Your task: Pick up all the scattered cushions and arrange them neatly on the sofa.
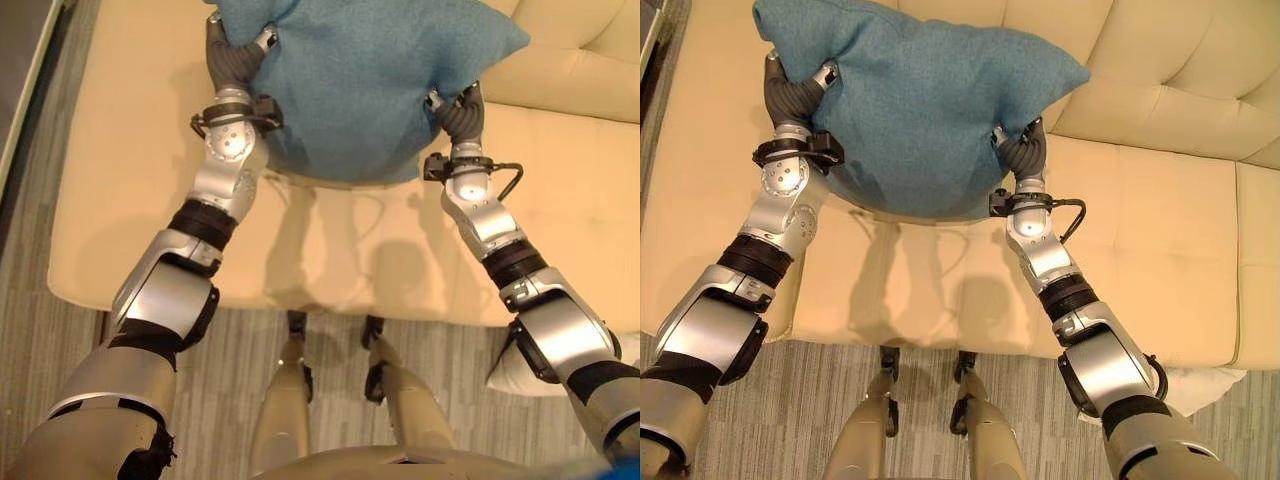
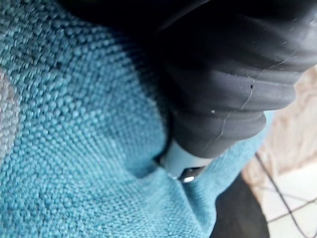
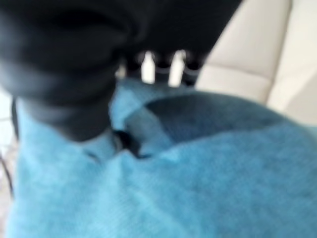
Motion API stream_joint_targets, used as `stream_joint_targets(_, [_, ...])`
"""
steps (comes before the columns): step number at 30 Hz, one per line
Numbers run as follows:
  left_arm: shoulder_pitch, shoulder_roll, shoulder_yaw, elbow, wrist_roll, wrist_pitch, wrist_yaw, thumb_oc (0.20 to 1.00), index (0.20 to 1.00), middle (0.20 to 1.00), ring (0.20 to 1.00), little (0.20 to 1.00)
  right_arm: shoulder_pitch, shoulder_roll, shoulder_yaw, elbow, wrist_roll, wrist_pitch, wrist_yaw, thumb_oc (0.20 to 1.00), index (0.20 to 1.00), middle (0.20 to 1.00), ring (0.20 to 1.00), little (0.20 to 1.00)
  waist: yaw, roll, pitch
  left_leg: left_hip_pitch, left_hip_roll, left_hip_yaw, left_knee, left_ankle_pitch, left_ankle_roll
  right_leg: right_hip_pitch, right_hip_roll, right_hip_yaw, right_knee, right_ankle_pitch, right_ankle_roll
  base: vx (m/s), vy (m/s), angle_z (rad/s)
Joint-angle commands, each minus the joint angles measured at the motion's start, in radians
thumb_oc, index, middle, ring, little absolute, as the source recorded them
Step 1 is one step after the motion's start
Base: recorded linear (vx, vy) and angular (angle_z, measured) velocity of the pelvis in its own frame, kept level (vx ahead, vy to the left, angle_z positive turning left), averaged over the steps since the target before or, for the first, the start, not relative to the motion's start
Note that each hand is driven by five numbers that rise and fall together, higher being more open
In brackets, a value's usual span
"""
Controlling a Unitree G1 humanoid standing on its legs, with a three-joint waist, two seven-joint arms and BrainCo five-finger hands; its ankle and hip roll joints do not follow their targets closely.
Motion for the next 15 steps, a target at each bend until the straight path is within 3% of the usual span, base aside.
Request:
stream_joint_targets(1, [-0.206, -0.065, -0.107, -0.075, 0.011, -0.094, -0.07, 0.2, 0.2, 0.2, 0.2, 0.2, -0.194, 0.037, 0.006, -0.112, -0.08, -0.126, 0.005, 0.2, 0.2, 0.2, 0.2, 0.2, -0.004, 0.003, -0.024, 0.107, 0.048, -0.069, -0.045, -0.049, -0.09, 0.055, -0.018, -0.026, 0.049, -0.067, 0.154, 0.03, 0.009, -0.02])
stream_joint_targets(15, [-0.195, -0.083, -0.099, -0.088, 0.019, -0.09, -0.057, 0.2, 0.2, 0.2, 0.2, 0.2, -0.175, 0.033, 0.009, -0.114, -0.081, -0.114, 0.016, 0.2, 0.2, 0.2, 0.2, 0.2, -0.016, -0.014, -0.016, 0.084, 0.051, -0.069, -0.035, -0.05, -0.089, 0.041, -0.012, -0.008, 0.036, -0.06, 0.15, 0.01, 0.001, -0.05])
